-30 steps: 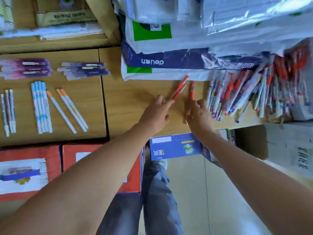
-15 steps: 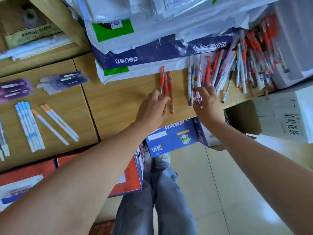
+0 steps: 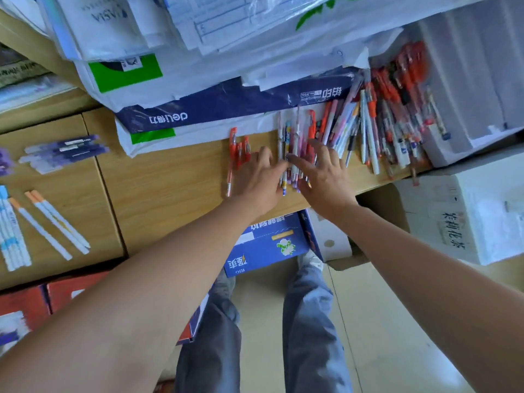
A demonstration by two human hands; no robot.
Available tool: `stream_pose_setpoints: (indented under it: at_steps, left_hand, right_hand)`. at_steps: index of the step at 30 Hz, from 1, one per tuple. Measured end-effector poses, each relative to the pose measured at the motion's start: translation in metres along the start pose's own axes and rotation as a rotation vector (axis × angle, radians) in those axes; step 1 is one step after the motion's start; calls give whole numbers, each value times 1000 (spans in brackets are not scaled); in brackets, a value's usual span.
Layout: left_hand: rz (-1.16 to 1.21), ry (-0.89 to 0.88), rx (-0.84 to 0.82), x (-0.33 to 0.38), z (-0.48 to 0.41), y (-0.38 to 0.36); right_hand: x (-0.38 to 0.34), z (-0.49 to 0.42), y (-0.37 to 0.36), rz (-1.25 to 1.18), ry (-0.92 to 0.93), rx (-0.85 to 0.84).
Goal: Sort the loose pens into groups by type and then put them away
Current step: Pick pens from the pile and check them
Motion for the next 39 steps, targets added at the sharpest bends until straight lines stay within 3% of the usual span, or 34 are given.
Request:
stream_pose_setpoints:
  at_steps: [7, 12, 15, 19, 28, 39]
  left_hand:
    - [-48, 183, 75, 4, -6, -3]
    - [9, 293, 188, 4, -13, 0]
    - [70, 418, 272, 4, -21, 6]
    - [43, 538, 144, -2, -32, -1]
    - [446, 513, 38, -9, -25, -10]
    - [581, 515, 42, -24, -4, -10]
  right_hand:
    - [31, -10, 5, -15, 192, -1]
    - [43, -21, 17, -137, 227, -42]
    - [48, -34, 21, -152, 107, -46]
    - [49, -47, 17, 42, -20, -185]
    - [52, -60, 18, 37, -154, -234]
    - [38, -61, 11, -11, -214, -253]
Point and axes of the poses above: each hand's wrist, its own z-axis away from the middle knuckle, its own y-axis out of the back of the hand, x = y × z, the point moved 5 cm from there along -z, towards the middle knuckle, and after that the axes turned 6 degrees about y, right-handed, at the moved point
